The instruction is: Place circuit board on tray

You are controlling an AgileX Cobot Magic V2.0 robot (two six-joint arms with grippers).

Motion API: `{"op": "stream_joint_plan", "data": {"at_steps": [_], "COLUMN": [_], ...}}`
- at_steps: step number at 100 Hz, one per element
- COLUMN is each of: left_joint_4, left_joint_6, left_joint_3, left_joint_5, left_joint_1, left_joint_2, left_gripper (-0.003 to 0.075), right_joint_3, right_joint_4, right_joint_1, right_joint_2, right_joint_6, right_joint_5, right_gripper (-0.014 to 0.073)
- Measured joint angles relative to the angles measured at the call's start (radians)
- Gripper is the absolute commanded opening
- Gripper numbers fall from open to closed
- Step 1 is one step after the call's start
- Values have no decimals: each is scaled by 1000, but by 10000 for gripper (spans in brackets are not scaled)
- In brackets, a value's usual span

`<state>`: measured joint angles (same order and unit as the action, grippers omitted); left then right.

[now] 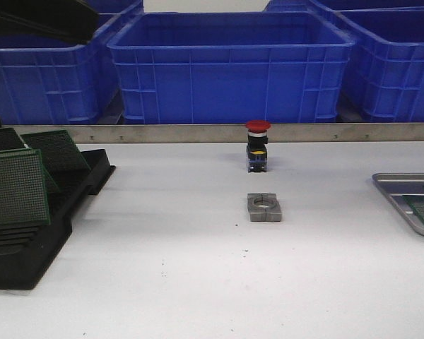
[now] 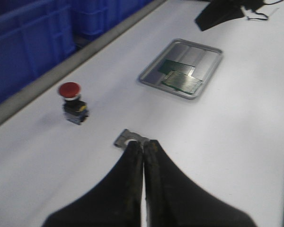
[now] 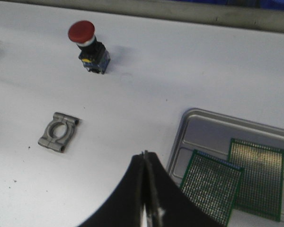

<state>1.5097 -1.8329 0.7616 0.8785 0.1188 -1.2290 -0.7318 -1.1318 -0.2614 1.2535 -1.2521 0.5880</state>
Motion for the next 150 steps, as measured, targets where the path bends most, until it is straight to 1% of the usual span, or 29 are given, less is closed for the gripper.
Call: {"op": "stream_joint_plan", "data": {"at_steps": [17,24,33,43,46,55,62,75,86,95,117,133,150], "left_joint_4": [-21,-27,-29,17,34,73,91,118,170,189,197,197,198], "left_joint_6": [103,148,196,220,223,229,229,229,229,229,229,229,229], "left_joint_3": [0,0,0,-13,-23,-55,-87,-162,-240,-302,-427,-486,-514], "left_joint_5": [-59,-112,-208,-351,-414,-575,-672,-761,-833,-879,-879,-879,-879], "left_joint_1": [-130,-156,-160,-136,-127,-93,-65,-15,15,21,22,22,22], "left_joint_2": [110,155,211,275,295,363,414,501,576,635,817,917,935], "left_gripper": [-18,-18,-18,-18,-18,-18,-18,-18,-18,-17,-17,-17,-17], "right_joint_3": [0,8,27,75,92,157,211,301,373,425,497,515,519], "right_joint_4": [0,0,-2,-6,-6,-18,-27,-47,-49,-51,-51,-51,-51], "right_joint_1": [25,51,88,127,138,157,165,171,171,171,171,171,171], "right_joint_2": [-136,-195,-271,-372,-400,-494,-571,-718,-830,-924,-1094,-1128,-1128], "right_joint_6": [-9,-25,-38,-42,-44,-44,-44,-44,-44,-45,-45,-45,-46], "right_joint_5": [-15,-36,-76,-147,-172,-261,-317,-375,-383,-383,-381,-379,-378], "right_gripper": [-62,-62,-62,-62,-62,-62,-62,-62,-62,-62,-62,-62,-62]}}
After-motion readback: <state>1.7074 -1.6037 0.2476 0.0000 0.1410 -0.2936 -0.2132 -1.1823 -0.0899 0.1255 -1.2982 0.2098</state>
